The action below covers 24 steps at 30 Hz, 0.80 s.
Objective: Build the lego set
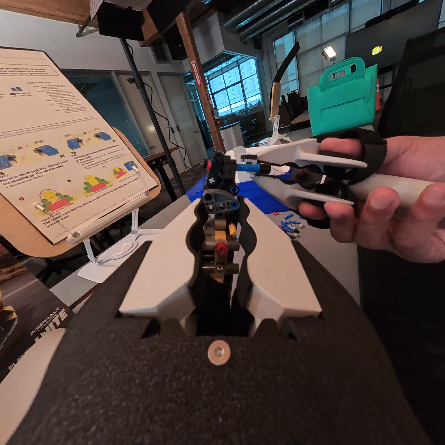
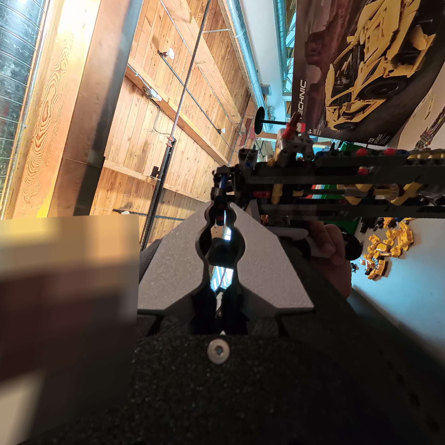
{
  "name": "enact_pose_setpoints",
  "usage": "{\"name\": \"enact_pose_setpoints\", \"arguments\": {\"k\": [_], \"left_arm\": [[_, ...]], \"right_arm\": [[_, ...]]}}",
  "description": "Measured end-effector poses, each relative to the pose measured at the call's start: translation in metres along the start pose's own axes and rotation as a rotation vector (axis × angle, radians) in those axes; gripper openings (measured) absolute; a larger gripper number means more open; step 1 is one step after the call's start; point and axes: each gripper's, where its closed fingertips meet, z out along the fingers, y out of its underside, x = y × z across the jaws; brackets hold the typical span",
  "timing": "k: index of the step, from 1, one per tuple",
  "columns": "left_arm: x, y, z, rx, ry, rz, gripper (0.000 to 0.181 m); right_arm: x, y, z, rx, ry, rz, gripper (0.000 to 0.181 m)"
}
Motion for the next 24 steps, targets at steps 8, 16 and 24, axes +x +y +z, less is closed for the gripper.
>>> {"name": "enact_pose_setpoints", "arguments": {"k": [8, 16, 24], "left_arm": [[0.0020, 0.0004, 0.0005, -0.006, -0.008, 0.030, 0.023], [0.0013, 0.0013, 0.0004, -0.016, -0.028, 0.064, 0.023], [0.0034, 0.0002, -0.0013, -0.010, 0.020, 0.065, 0.023]], "right_arm": [[-0.0009, 0.0011, -0.0023, -0.009, 0.007, -0.006, 0.006], [-0.0001, -0.0013, -0.0023, 0.004, 0.001, 0.001, 0.006], [-0.0016, 0.0014, -0.0022, -0.054, 0.047, -0.042, 0.009]]}}
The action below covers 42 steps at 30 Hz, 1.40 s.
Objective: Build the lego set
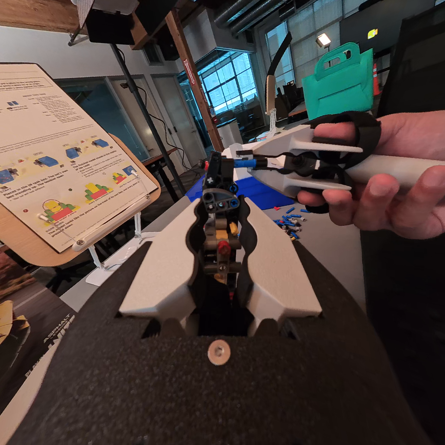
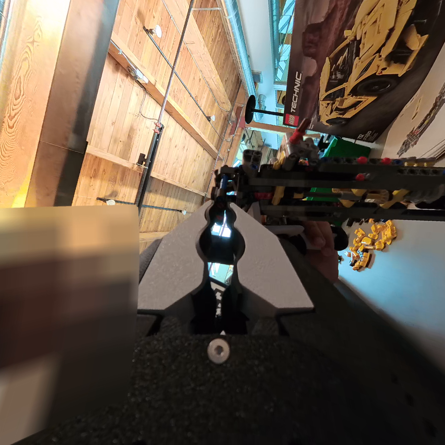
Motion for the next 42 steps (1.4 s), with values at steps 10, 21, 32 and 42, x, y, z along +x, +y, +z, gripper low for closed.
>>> {"name": "enact_pose_setpoints", "arguments": {"k": [10, 21, 32, 42], "left_arm": [[0.003, -0.002, -0.001, 0.008, 0.040, -0.024, 0.023], [0.002, -0.006, -0.001, 0.022, 0.060, -0.064, 0.023], [-0.013, -0.002, -0.005, -0.017, 0.046, -0.077, 0.024], [-0.042, 0.005, -0.015, -0.052, 0.013, -0.138, 0.027]], "right_arm": [[-0.002, 0.002, 0.000, -0.032, -0.008, 0.009, 0.009], [-0.006, -0.002, 0.005, -0.037, -0.049, 0.106, 0.006], [-0.002, -0.008, 0.021, -0.023, 0.059, 0.051, 0.006], [0.007, -0.015, 0.053, -0.089, 0.155, 0.066, 0.006]]}}
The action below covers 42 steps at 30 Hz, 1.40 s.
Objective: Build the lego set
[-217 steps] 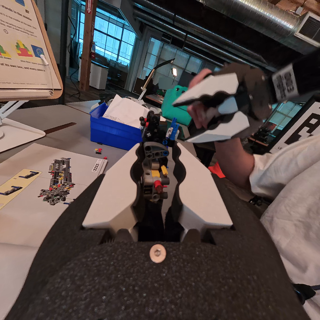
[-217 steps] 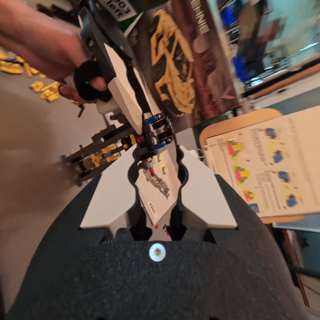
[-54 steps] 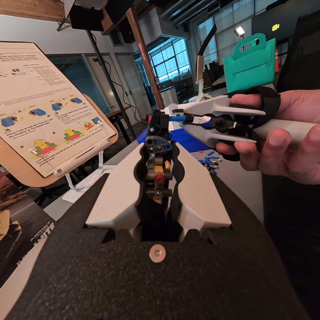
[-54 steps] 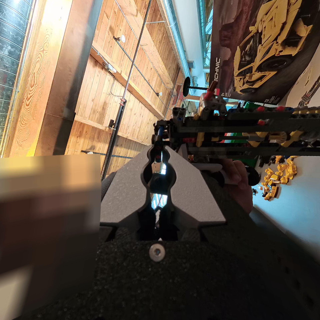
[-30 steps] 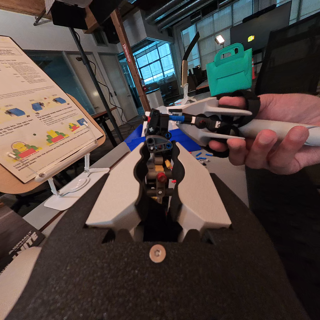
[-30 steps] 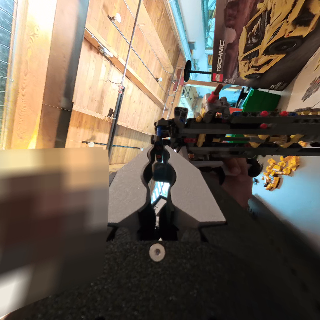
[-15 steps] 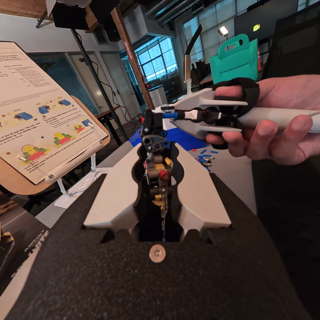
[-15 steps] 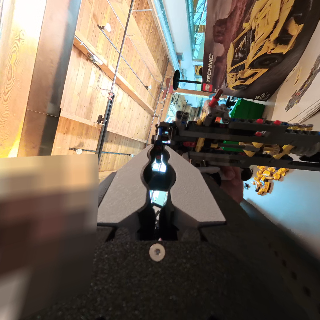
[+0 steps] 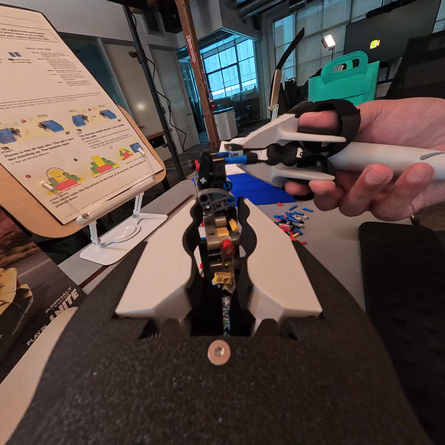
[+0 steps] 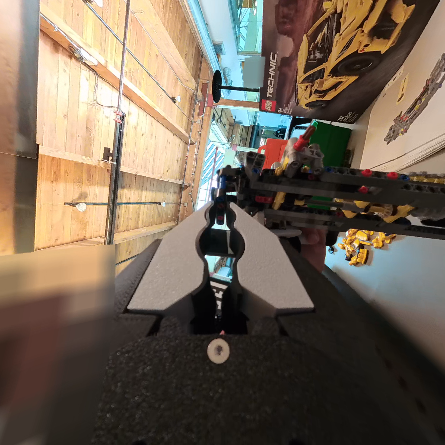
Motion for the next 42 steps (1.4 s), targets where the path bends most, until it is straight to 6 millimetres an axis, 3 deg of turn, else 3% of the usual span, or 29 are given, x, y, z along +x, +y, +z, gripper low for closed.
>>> {"name": "enact_pose_setpoints", "arguments": {"k": [9, 15, 19, 27, 31, 35, 38, 42], "left_arm": [[-0.006, 0.000, 0.004, -0.021, 0.013, -0.059, 0.033], [-0.015, 0.001, 0.009, -0.021, -0.001, -0.122, 0.025], [-0.014, 0.001, 0.006, -0.016, -0.028, -0.055, 0.025], [-0.014, 0.001, 0.008, -0.047, -0.088, 0.078, 0.024], [-0.018, -0.002, 0.007, -0.055, -0.152, 0.133, 0.031], [-0.022, 0.000, 0.006, -0.088, -0.225, 0.187, 0.025], [-0.022, 0.002, 0.009, -0.087, -0.229, 0.147, 0.026], [-0.022, 0.002, 0.013, -0.052, -0.156, -0.051, 0.024]], "right_arm": [[0.001, -0.006, 0.007, -0.014, 0.009, 0.004, 0.006], [0.002, -0.009, 0.010, -0.019, 0.030, 0.012, 0.006], [0.001, -0.004, 0.009, -0.041, 0.027, 0.053, 0.006], [0.001, -0.004, 0.004, -0.057, 0.084, -0.042, 0.005], [-0.001, -0.007, 0.005, -0.022, 0.029, -0.005, 0.006], [0.001, -0.010, 0.006, 0.019, 0.000, 0.018, 0.006], [0.004, -0.013, 0.005, 0.041, 0.015, -0.014, 0.006], [0.001, -0.014, 0.010, 0.034, -0.009, -0.041, 0.006]]}}
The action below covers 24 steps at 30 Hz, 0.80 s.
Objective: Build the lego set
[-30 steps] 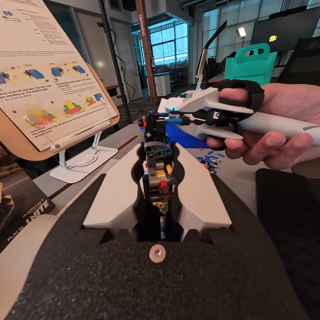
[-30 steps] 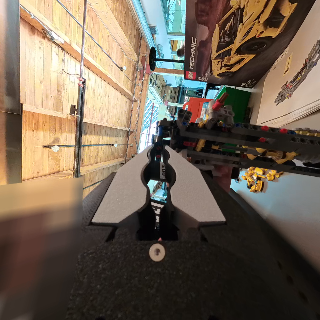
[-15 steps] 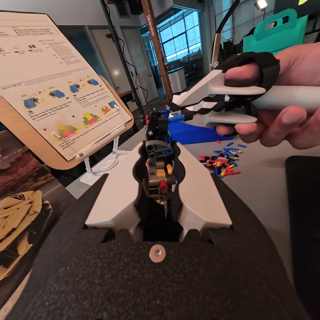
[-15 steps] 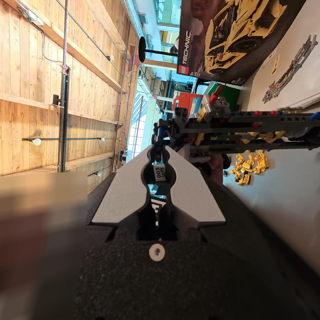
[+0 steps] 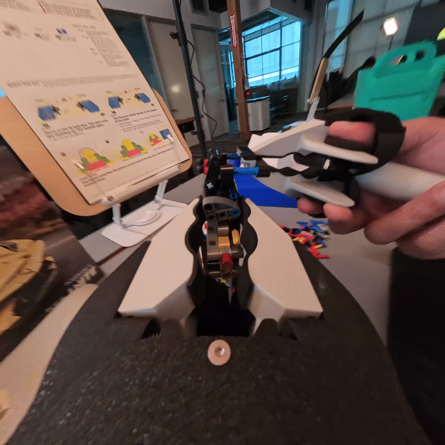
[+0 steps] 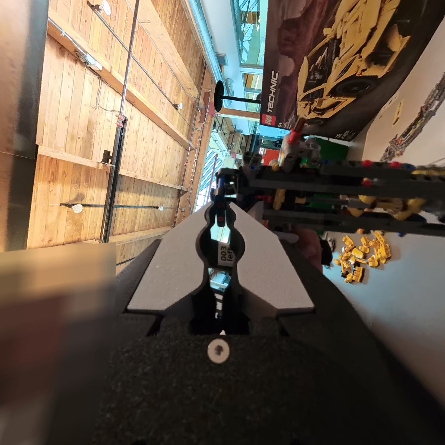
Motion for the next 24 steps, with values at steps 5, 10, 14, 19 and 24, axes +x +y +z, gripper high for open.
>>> {"name": "enact_pose_setpoints", "arguments": {"k": [5, 10, 14, 19, 24], "left_arm": [[0.002, 0.004, 0.002, -0.015, 0.055, -0.139, 0.026], [-0.003, 0.004, 0.000, -0.010, -0.026, -0.037, 0.024], [-0.006, 0.000, -0.001, -0.015, -0.086, 0.040, 0.026], [-0.009, -0.002, -0.005, -0.014, -0.148, 0.123, 0.026], [-0.011, -0.005, -0.007, -0.001, -0.121, 0.121, 0.026]], "right_arm": [[0.002, -0.001, 0.006, 0.025, -0.023, 0.013, 0.007], [0.002, -0.001, 0.005, -0.005, 0.076, -0.111, 0.006], [-0.001, -0.002, 0.006, 0.006, 0.093, -0.164, 0.005], [-0.002, 0.001, 0.010, 0.006, 0.036, -0.054, 0.006], [-0.004, 0.000, 0.011, -0.049, 0.022, -0.019, 0.006]]}}
